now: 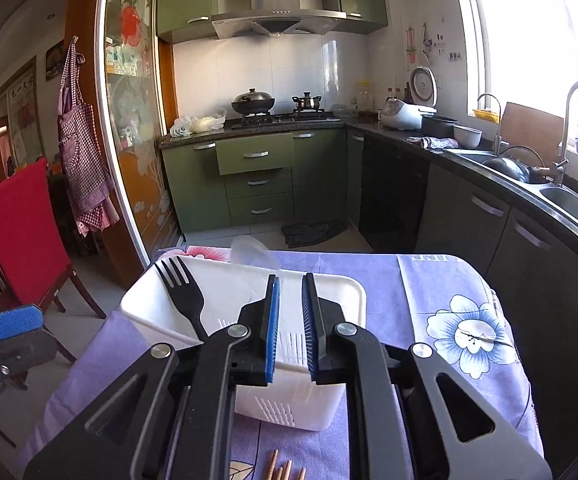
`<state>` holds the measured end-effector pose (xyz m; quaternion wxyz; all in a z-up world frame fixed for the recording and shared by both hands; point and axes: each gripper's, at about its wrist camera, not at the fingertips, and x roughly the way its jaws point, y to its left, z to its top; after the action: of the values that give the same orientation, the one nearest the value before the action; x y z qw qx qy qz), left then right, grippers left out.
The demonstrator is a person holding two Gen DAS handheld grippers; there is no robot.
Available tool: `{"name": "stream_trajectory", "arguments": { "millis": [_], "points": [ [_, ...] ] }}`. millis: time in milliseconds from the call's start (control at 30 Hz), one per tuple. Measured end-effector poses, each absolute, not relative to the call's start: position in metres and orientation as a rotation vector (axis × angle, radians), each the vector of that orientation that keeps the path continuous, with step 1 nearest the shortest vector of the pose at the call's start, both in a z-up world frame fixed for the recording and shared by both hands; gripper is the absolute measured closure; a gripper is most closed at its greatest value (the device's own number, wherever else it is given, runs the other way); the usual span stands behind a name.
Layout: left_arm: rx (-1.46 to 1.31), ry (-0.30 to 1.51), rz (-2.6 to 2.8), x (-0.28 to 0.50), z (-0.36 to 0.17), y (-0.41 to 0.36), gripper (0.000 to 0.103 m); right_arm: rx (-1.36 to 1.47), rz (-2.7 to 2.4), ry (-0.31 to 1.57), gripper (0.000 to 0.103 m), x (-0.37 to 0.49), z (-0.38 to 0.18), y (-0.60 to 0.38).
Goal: Organize utensils
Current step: 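Drop the fork into the white holder with left while right drops the spoon in, then grasp a wooden chopstick with the left gripper while right grasps another chopstick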
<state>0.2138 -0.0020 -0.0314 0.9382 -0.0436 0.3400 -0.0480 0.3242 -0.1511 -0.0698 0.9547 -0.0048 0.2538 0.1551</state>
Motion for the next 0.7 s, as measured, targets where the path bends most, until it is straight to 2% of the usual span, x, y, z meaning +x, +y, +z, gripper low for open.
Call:
{"name": "stream_trajectory", "arguments": {
  "millis": [100,133,200,400,600,700],
  "points": [
    [-0.085,0.792,-0.102,0.213,-0.045,-0.006,0.063,0.004,0.319,0.506,0.090,0.301,-0.059,-0.164],
    [-0.085,0.831,-0.101,0.214,-0.052,-0.007,0.063,0.008,0.320,0.505,0.084,0.291,-0.056,-0.172],
    [-0.075,0.923,-0.097,0.217,-0.069,-0.012,0.063,0.007,0.316,0.518,0.078,0.272,-0.054,-0.184],
    [-0.060,1.200,-0.118,0.231,-0.129,-0.028,0.063,0.014,0.298,0.635,0.078,0.228,-0.078,-0.226],
    [-0.021,1.268,-0.075,0.238,-0.156,-0.040,0.063,0.054,0.279,0.741,0.078,0.207,-0.116,-0.261],
    [-0.006,1.283,-0.064,0.243,-0.161,-0.045,0.069,0.068,0.276,0.771,0.078,0.204,-0.127,-0.270]
  ]
}}
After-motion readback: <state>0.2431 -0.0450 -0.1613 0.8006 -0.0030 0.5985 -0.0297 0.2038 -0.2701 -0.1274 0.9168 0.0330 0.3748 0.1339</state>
